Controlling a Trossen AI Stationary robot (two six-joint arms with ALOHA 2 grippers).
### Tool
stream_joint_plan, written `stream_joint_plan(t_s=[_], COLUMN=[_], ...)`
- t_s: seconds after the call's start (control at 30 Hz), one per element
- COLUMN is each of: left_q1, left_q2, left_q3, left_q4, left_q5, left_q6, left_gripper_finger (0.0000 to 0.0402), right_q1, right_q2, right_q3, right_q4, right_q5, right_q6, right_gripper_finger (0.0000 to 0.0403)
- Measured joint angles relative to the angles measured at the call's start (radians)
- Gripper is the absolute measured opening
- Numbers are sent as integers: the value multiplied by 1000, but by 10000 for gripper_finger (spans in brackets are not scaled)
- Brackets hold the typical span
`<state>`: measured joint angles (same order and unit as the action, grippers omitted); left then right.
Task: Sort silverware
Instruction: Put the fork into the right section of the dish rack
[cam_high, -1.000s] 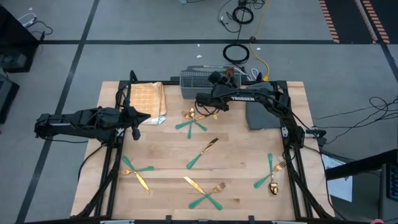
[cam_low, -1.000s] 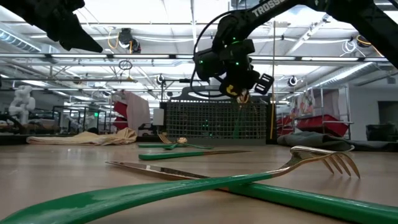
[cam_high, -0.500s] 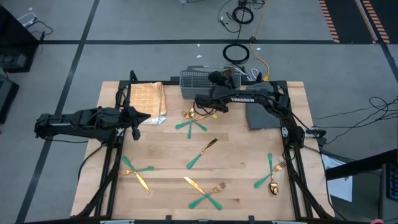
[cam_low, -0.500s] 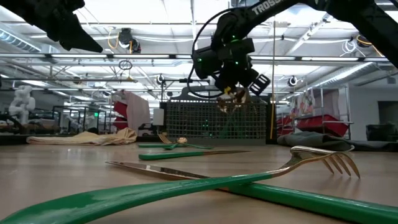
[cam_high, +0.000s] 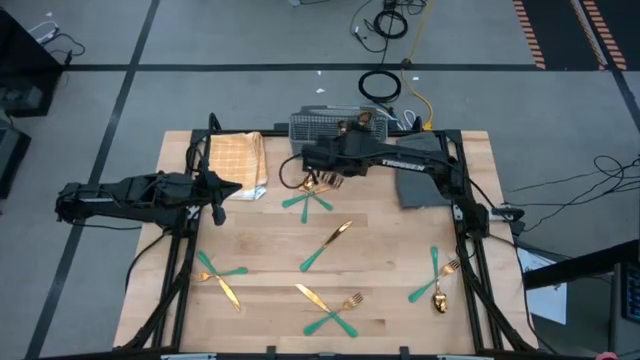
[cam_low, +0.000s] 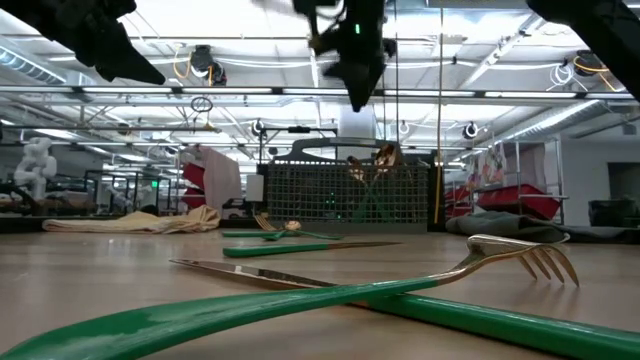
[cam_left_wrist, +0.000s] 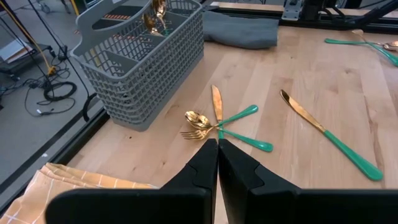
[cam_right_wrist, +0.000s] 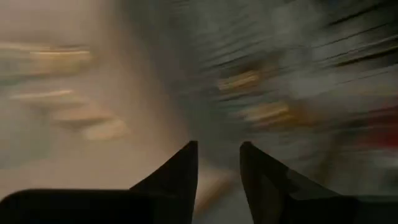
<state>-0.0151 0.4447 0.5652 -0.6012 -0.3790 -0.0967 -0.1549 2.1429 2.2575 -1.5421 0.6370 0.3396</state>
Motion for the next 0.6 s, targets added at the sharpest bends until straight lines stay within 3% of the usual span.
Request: stream_joint_plan(t_s=[0.1, 0.2, 0.4, 0.6], left_q1=[0, 0, 0, 0], left_q2=[0, 0, 0, 0], left_q3=[0, 0, 0, 0], left_q4=[0, -1, -2, -1], left_q5=[0, 0, 1, 5], left_q6=[0, 0, 0, 0], left_gripper_finger=[21, 21, 21, 21], right_q1=[43, 134, 340, 559], right_q2=[-14, -46, -169, -405], right_q3=[23, -19, -276, -659], right_q4=[-26, -28, -26, -33], right_q5=[-347, -502, -529, -620], right_q6=[166, 247, 474, 1050], right_gripper_finger=[109, 109, 109, 109])
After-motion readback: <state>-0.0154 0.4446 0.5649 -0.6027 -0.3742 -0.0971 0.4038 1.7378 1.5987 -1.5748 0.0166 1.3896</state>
